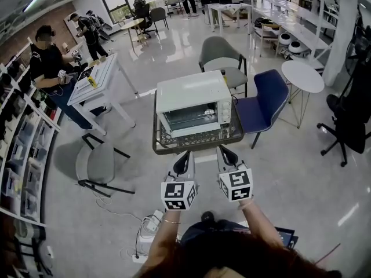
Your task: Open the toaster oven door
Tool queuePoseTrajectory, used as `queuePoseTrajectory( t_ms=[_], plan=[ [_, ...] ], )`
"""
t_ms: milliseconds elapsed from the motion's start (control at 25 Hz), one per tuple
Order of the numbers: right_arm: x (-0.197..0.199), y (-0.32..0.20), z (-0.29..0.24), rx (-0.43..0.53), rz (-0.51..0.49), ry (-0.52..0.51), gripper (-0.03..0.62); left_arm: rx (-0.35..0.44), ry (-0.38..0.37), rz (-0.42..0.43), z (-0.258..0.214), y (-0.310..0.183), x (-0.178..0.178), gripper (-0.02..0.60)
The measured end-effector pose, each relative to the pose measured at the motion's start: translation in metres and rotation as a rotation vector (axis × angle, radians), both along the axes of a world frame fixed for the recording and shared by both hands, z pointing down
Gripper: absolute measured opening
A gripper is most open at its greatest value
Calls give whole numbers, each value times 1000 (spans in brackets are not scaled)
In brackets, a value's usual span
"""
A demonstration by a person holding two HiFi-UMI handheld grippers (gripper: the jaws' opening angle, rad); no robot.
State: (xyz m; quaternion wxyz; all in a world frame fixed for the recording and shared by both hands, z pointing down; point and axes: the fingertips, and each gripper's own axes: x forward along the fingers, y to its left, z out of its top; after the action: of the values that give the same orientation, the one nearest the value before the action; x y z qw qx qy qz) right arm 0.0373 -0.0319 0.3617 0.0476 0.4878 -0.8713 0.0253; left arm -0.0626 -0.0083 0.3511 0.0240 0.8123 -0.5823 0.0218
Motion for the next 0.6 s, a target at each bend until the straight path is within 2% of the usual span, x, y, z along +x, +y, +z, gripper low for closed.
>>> queuePoseTrajectory(
  t_ms=[600],
  plan=[
    [2, 0, -4, -11, 18, -25, 0, -10, 11, 5, 1, 1, -4, 15]
  ],
)
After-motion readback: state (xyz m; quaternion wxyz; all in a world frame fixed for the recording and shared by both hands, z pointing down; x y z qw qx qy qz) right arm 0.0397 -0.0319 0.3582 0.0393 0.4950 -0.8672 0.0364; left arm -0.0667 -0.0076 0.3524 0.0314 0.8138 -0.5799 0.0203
